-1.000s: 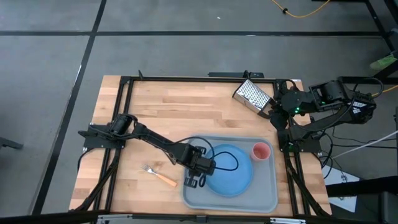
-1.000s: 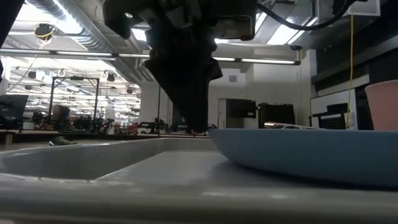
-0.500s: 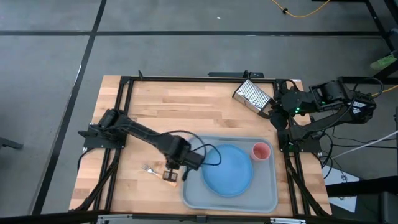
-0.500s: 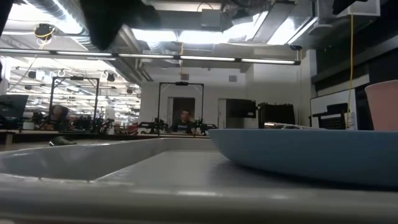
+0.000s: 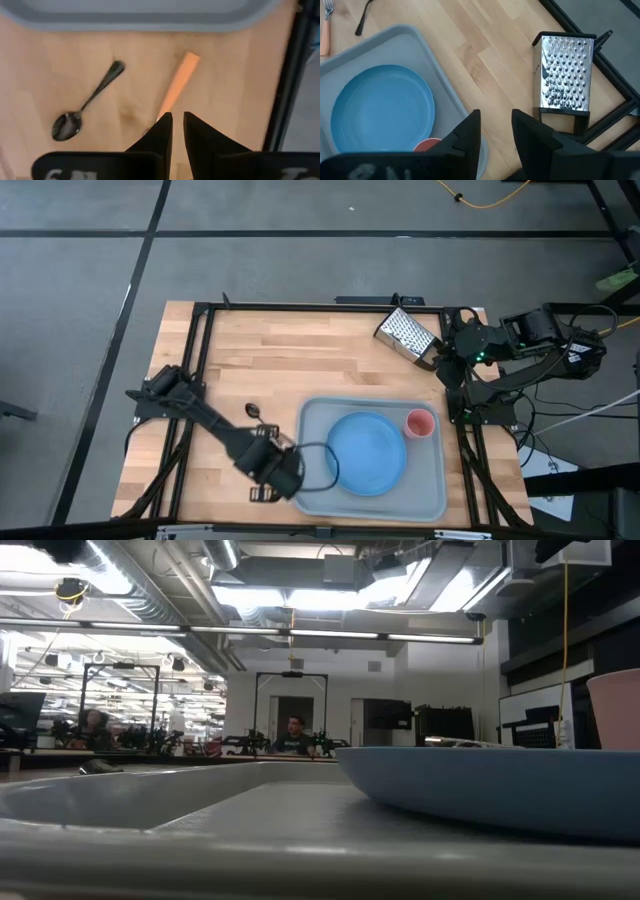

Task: Pick and place plate/cup/fork/spoon on tray
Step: Adjust the silverware

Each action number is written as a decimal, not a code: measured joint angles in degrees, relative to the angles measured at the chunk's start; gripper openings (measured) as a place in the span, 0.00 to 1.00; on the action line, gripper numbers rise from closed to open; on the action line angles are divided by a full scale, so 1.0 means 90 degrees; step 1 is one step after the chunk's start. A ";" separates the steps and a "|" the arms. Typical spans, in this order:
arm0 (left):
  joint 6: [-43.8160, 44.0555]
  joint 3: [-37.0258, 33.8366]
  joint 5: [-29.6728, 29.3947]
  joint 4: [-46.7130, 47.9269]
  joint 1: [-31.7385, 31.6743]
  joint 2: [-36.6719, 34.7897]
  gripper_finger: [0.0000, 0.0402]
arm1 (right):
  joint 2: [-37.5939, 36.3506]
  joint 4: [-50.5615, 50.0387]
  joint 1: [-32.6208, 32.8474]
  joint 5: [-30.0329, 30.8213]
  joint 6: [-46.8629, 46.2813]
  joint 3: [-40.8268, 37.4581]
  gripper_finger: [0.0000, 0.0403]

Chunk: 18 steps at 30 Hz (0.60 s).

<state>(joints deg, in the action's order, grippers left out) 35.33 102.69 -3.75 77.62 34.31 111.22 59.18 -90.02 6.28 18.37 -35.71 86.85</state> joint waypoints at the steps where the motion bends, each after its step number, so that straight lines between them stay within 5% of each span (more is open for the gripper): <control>1: 0.0008 0.0000 -0.0124 -0.0089 0.0112 -0.0005 0.10 | 0.0002 0.0000 0.0000 0.0002 0.0013 0.0000 0.29; 10: 0.1636 -0.0558 -0.1869 -0.0825 0.0524 0.0022 0.10 | 0.0000 0.0000 0.0000 0.0015 0.0003 0.0000 0.29; 18: 0.4690 -0.2063 -0.0838 -0.0929 0.0428 0.0024 0.10 | 0.0002 0.0000 0.0000 0.0017 0.0008 0.0000 0.29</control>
<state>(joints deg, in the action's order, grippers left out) 77.54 84.13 -11.29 69.26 38.16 111.44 59.20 -90.02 6.28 18.52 -35.64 86.85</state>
